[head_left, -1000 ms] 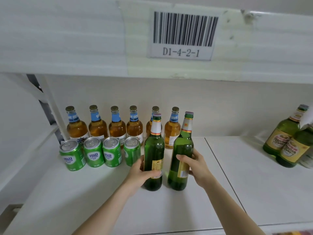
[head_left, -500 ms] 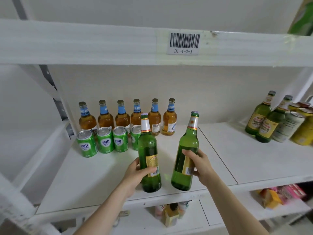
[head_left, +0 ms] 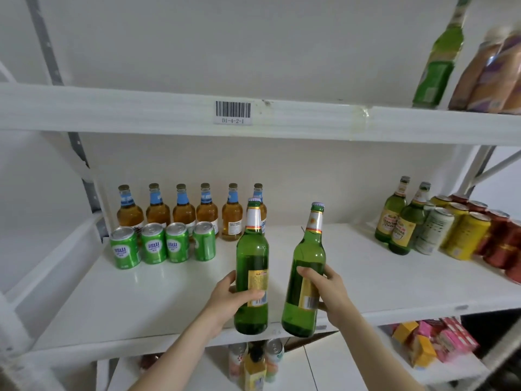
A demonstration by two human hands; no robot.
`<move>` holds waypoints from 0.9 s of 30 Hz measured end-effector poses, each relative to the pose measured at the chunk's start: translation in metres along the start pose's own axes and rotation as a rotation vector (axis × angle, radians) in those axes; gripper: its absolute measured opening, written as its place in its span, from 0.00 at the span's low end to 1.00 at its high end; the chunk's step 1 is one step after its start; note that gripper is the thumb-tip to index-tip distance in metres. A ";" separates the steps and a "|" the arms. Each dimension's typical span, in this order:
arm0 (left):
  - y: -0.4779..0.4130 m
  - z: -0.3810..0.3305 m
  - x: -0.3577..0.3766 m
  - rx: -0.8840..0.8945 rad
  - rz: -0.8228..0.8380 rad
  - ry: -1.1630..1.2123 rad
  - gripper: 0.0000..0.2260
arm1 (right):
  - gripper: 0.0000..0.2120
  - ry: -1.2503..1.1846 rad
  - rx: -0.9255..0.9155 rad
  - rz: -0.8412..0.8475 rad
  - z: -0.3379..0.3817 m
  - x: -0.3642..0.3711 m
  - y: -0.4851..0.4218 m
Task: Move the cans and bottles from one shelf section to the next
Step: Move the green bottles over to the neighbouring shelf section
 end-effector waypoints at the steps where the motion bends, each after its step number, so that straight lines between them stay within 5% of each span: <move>1: 0.001 -0.001 0.012 0.003 0.003 0.006 0.25 | 0.14 0.007 -0.006 -0.001 0.003 -0.011 0.002; 14: 0.005 -0.003 0.191 0.003 -0.008 -0.017 0.26 | 0.14 0.075 -0.038 -0.018 0.019 -0.189 0.024; 27: -0.098 -0.022 0.302 0.019 0.054 -0.109 0.24 | 0.14 0.012 -0.058 -0.087 0.034 -0.311 -0.054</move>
Point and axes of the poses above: each hand's wrist, its own y-axis away from the middle knuckle, its own x-axis out of the palm, z = x × y, the point moved 9 cm from there along -y, towards the middle knuckle, and after that the axes turned 2 degrees about z, right-handed, at the moved point
